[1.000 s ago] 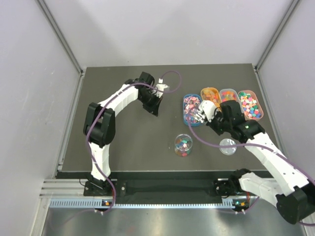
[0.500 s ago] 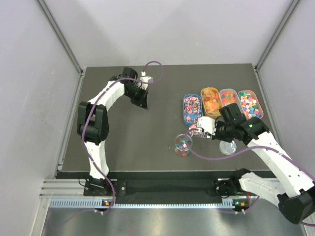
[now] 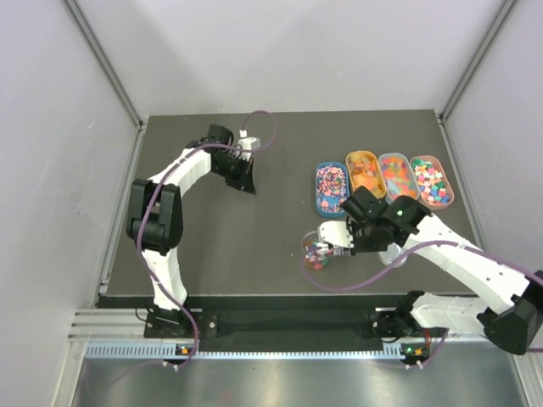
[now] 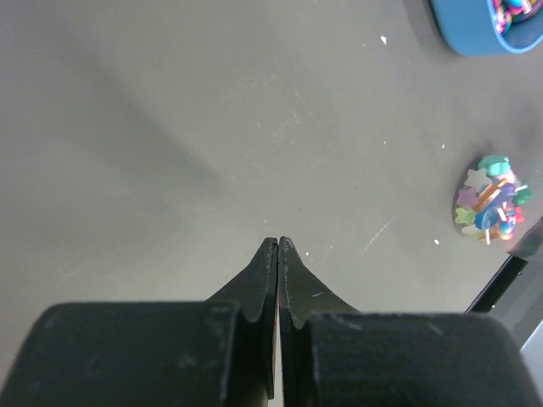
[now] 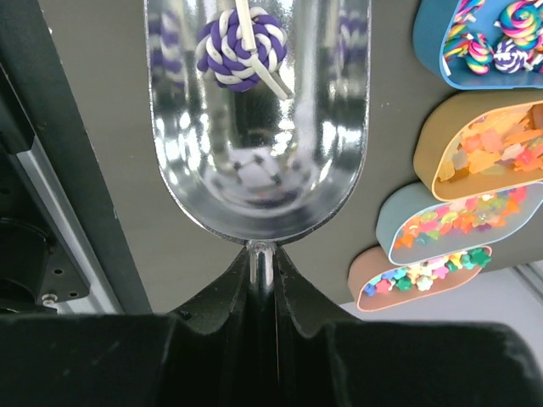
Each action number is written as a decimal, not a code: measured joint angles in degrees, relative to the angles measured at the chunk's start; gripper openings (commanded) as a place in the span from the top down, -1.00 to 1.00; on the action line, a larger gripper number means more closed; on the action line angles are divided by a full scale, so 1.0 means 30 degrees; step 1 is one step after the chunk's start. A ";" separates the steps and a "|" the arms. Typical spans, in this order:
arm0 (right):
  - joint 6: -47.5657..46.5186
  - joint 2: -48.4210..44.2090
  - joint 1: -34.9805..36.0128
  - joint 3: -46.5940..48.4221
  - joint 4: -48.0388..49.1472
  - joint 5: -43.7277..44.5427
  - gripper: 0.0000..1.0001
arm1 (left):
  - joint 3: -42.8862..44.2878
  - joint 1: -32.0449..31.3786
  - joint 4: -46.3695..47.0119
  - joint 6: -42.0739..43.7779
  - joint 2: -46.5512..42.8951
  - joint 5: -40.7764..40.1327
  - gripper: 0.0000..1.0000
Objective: Pack the candies
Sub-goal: Place the fake candies in the packing bottle, then scoop the fake candies from the storage box.
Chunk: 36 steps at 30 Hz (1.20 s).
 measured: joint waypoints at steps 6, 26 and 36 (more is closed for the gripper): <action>0.0641 0.1472 0.0284 0.0627 -0.0277 0.0801 1.00 | -0.1217 0.0146 0.0896 -0.0517 -0.0896 0.0364 1.00; 0.1617 0.3927 0.2616 0.3869 -0.1923 0.4109 1.00 | -0.4393 0.0160 0.3636 -0.2127 -0.2142 0.1246 1.00; 0.3082 0.3235 0.1792 0.3854 -0.1887 0.4554 1.00 | -0.1982 0.0160 0.3271 -0.2273 -0.2215 0.1719 1.00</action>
